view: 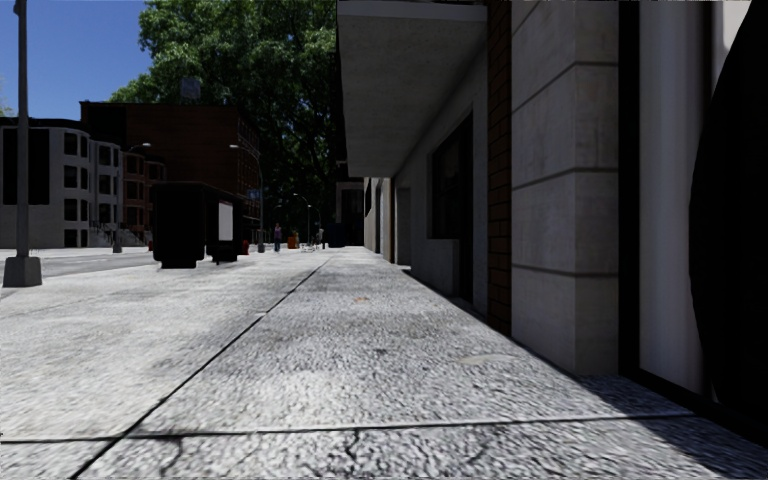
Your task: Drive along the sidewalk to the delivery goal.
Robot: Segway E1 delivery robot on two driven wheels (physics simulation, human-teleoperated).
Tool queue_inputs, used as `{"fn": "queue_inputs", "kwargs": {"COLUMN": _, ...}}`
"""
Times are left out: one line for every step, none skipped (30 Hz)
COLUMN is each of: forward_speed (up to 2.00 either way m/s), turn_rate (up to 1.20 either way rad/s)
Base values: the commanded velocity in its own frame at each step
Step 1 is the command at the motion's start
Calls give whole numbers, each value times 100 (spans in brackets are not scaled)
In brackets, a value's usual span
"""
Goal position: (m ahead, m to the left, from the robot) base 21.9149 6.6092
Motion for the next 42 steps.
{"fn": "queue_inputs", "kwargs": {"forward_speed": 200, "turn_rate": 0}}
{"fn": "queue_inputs", "kwargs": {"forward_speed": 200, "turn_rate": 0}}
{"fn": "queue_inputs", "kwargs": {"forward_speed": 200, "turn_rate": 1}}
{"fn": "queue_inputs", "kwargs": {"forward_speed": 200, "turn_rate": 21}}
{"fn": "queue_inputs", "kwargs": {"forward_speed": 200, "turn_rate": 21}}
{"fn": "queue_inputs", "kwargs": {"forward_speed": 200, "turn_rate": 21}}
{"fn": "queue_inputs", "kwargs": {"forward_speed": 200, "turn_rate": 21}}
{"fn": "queue_inputs", "kwargs": {"forward_speed": 200, "turn_rate": 21}}
{"fn": "queue_inputs", "kwargs": {"forward_speed": 200, "turn_rate": 22}}
{"fn": "queue_inputs", "kwargs": {"forward_speed": 200, "turn_rate": 23}}
{"fn": "queue_inputs", "kwargs": {"forward_speed": 200, "turn_rate": 27}}
{"fn": "queue_inputs", "kwargs": {"forward_speed": 200, "turn_rate": 29}}
{"fn": "queue_inputs", "kwargs": {"forward_speed": 200, "turn_rate": 29}}
{"fn": "queue_inputs", "kwargs": {"forward_speed": 200, "turn_rate": 29}}
{"fn": "queue_inputs", "kwargs": {"forward_speed": 200, "turn_rate": 29}}
{"fn": "queue_inputs", "kwargs": {"forward_speed": 200, "turn_rate": 29}}
{"fn": "queue_inputs", "kwargs": {"forward_speed": 200, "turn_rate": 29}}
{"fn": "queue_inputs", "kwargs": {"forward_speed": 200, "turn_rate": 29}}
{"fn": "queue_inputs", "kwargs": {"forward_speed": 200, "turn_rate": 29}}
{"fn": "queue_inputs", "kwargs": {"forward_speed": 200, "turn_rate": 29}}
{"fn": "queue_inputs", "kwargs": {"forward_speed": 200, "turn_rate": 28}}
{"fn": "queue_inputs", "kwargs": {"forward_speed": 200, "turn_rate": 28}}
{"fn": "queue_inputs", "kwargs": {"forward_speed": 200, "turn_rate": 27}}
{"fn": "queue_inputs", "kwargs": {"forward_speed": 200, "turn_rate": 27}}
{"fn": "queue_inputs", "kwargs": {"forward_speed": 200, "turn_rate": 27}}
{"fn": "queue_inputs", "kwargs": {"forward_speed": 200, "turn_rate": 23}}
{"fn": "queue_inputs", "kwargs": {"forward_speed": 200, "turn_rate": 12}}
{"fn": "queue_inputs", "kwargs": {"forward_speed": 200, "turn_rate": 3}}
{"fn": "queue_inputs", "kwargs": {"forward_speed": 200, "turn_rate": 0}}
{"fn": "queue_inputs", "kwargs": {"forward_speed": 200, "turn_rate": 0}}
{"fn": "queue_inputs", "kwargs": {"forward_speed": 200, "turn_rate": 0}}
{"fn": "queue_inputs", "kwargs": {"forward_speed": 200, "turn_rate": 0}}
{"fn": "queue_inputs", "kwargs": {"forward_speed": 200, "turn_rate": 0}}
{"fn": "queue_inputs", "kwargs": {"forward_speed": 200, "turn_rate": 0}}
{"fn": "queue_inputs", "kwargs": {"forward_speed": 200, "turn_rate": 0}}
{"fn": "queue_inputs", "kwargs": {"forward_speed": 200, "turn_rate": 0}}
{"fn": "queue_inputs", "kwargs": {"forward_speed": 200, "turn_rate": 0}}
{"fn": "queue_inputs", "kwargs": {"forward_speed": 200, "turn_rate": 0}}
{"fn": "queue_inputs", "kwargs": {"forward_speed": 200, "turn_rate": 0}}
{"fn": "queue_inputs", "kwargs": {"forward_speed": 200, "turn_rate": 0}}
{"fn": "queue_inputs", "kwargs": {"forward_speed": 200, "turn_rate": 0}}
{"fn": "queue_inputs", "kwargs": {"forward_speed": 200, "turn_rate": 0}}
